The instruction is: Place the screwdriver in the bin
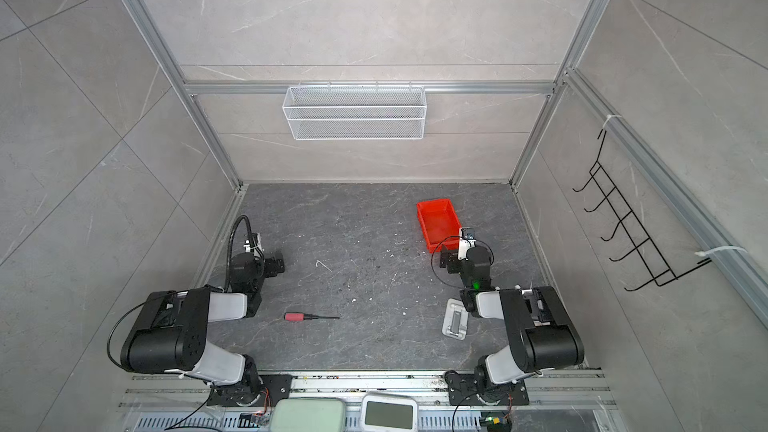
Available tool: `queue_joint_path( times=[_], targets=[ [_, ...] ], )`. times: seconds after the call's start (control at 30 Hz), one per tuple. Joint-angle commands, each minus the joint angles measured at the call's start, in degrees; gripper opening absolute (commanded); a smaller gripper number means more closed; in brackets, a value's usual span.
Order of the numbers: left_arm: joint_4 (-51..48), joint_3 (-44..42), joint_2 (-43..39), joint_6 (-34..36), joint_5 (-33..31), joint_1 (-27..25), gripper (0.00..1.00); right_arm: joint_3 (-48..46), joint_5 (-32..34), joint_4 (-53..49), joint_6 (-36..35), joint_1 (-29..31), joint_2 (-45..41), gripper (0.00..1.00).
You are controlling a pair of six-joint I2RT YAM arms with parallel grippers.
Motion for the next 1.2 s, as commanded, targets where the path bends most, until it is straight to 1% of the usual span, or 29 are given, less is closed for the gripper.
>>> queue_joint_path(
  times=[0.0,0.83,0.93,1.17],
  targets=[
    [1.2,0.5,-0.6,-0.8,1.1,0.1,1.0,0.5,-0.6,-0.7,-0.7,-0.1,-0.1,0.99],
    [2.0,-0.1,-1.2,-0.8,0.5,0.0,1.0,0.3,-1.2,-0.4,-0.7,0.0,-0.5,0.99],
    [-0.4,0.2,-3.3,-1.2,-0.3,0.0,1.0,0.4,-1.5,-1.9,-0.9,-0.1,-2.5,0.99],
    [-11.1,0.6,-13.7,-2.5,-0.1,-0.1,1.0,0.6,-2.5,-9.0,-1.3,-0.1,-10.9,0.99]
  ],
)
